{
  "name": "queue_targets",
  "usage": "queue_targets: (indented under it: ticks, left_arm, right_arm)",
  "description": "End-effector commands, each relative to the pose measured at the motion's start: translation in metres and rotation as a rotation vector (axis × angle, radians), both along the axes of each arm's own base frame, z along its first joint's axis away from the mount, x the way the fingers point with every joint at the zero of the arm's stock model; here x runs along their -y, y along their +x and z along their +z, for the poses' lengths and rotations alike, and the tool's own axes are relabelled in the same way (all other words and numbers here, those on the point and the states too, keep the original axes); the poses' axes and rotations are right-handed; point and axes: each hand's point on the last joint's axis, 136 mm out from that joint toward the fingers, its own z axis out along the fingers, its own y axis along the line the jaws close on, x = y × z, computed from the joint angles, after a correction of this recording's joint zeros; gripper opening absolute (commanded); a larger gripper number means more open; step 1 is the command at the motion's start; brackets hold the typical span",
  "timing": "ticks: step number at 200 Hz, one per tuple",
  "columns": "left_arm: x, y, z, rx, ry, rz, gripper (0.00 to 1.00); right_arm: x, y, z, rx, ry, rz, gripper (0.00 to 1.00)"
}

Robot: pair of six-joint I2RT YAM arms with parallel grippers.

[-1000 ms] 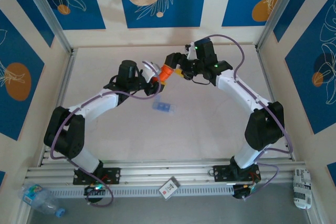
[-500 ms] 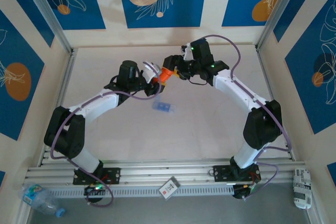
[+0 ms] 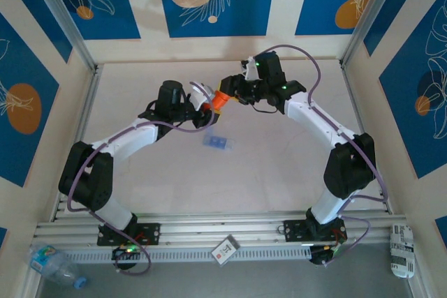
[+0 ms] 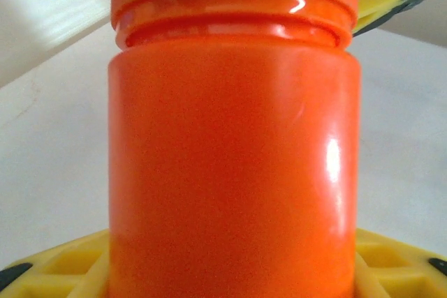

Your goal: Sort the pills into containers

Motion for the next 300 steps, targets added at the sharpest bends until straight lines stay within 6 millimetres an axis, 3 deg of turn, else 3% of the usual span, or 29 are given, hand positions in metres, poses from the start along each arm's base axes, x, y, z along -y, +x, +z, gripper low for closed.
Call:
queue_targets:
  ticks: [1,32,56,93,164,177,197,214,251,300]
  left_arm:
    - [0.01,-0.015,0.044,0.008,-0.137,-0.131,0.0]
    - [0.011,-0.043,0.062,-0.12,-0.251,-0.277,0.0]
    - [0.012,-0.055,0.068,-0.189,-0.314,-0.344,0.0]
    - [0.014,-0.056,0.065,-0.216,-0.322,-0.358,0.0]
    - [0.014,-0.043,0.066,-0.186,-0.32,-0.303,0.0]
    - [0.014,-0.039,0.066,-0.167,-0.315,-0.278,0.0]
    - [0.012,-0.03,0.064,-0.137,-0.298,-0.233,0.0]
    - [0.008,-0.023,0.06,-0.096,-0.264,-0.183,0.0]
    - [-0.005,-0.003,0.05,0.038,-0.155,-0.044,0.0]
    - [-0.02,0.014,0.039,0.193,-0.022,0.095,0.0]
  right_arm:
    - [0.005,-0.005,0.03,0.211,0.029,0.141,0.34]
    - [0.014,-0.027,0.064,0.473,0.1,0.367,0.36]
    - [0.028,-0.031,0.078,0.512,0.143,0.407,0.36]
    - [0.037,-0.029,0.077,0.49,0.176,0.392,0.35]
    - [0.019,-0.042,0.062,0.479,0.095,0.41,0.35]
    - [0.013,-0.041,0.059,0.465,0.066,0.399,0.42]
    - [0.012,-0.034,0.06,0.438,0.05,0.337,0.69]
    - [0.018,-0.025,0.068,0.405,0.056,0.256,0.81]
    - [0.033,-0.014,0.08,0.288,0.101,0.082,0.87]
    - [0.048,0.001,0.045,-0.003,0.086,-0.161,0.87]
